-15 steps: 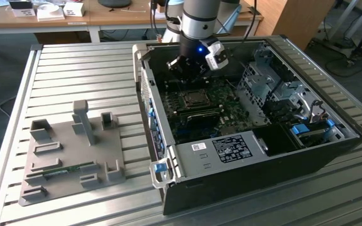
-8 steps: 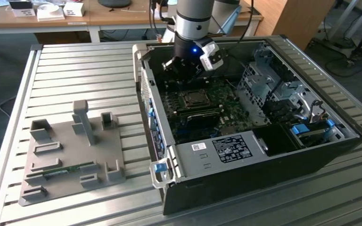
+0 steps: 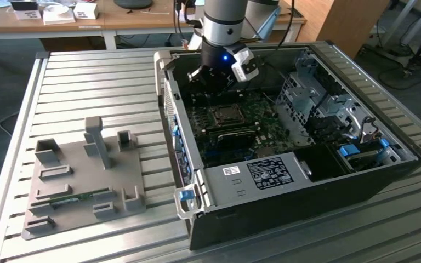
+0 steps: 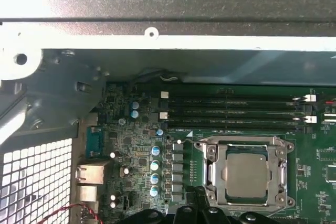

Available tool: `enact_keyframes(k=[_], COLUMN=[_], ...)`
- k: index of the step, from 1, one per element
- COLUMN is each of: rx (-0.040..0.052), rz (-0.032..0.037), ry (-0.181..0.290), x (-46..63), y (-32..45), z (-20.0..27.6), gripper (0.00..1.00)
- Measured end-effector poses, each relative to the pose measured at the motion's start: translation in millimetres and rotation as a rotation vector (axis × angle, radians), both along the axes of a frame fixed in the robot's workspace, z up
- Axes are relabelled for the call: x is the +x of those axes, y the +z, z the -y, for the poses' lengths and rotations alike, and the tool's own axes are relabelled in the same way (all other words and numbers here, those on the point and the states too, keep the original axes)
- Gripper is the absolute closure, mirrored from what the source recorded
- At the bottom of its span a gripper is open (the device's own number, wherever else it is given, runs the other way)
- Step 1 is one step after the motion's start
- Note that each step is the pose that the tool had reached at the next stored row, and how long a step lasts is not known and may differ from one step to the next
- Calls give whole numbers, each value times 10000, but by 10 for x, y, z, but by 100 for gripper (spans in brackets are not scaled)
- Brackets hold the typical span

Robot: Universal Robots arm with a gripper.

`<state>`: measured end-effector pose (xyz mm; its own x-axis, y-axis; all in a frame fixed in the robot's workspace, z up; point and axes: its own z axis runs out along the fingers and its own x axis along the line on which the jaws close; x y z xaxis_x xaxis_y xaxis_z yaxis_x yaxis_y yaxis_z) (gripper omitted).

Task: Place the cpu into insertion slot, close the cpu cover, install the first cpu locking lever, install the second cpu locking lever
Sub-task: 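Install the first cpu locking lever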

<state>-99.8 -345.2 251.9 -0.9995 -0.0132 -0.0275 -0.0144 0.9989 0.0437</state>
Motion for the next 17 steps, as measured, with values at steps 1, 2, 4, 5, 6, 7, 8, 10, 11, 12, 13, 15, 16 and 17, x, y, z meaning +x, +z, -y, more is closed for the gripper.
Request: enact_keyframes(k=[1, 2, 4, 5, 6, 7, 8, 10, 11, 12, 13, 15, 16, 17], rx=[0, 0, 0, 0, 0, 0, 0, 0, -1, -1, -1, 1, 0, 0], rz=[0, 0, 0, 0, 1, 1, 0, 0, 0, 0, 1, 5, 5, 6], ry=[-2, -46, -46, -46, -46, -46, -46, -46, -46, -47, -48, -46, -46, -45], x=[0, -36, -36, -38, -47, -47, -53, -57, -58, -61, -66, -72, -74, -76], y=[6, 200, 200, 200, 200, 200, 200, 206, 206, 206, 206, 206, 206, 206], z=[0, 0, 0, 0, 0, 0, 0, 0, 0, 0, 0, 0, 0, 0], gripper=[89, 89, 89, 89, 89, 89, 89, 89, 89, 89, 89, 89, 89, 89])
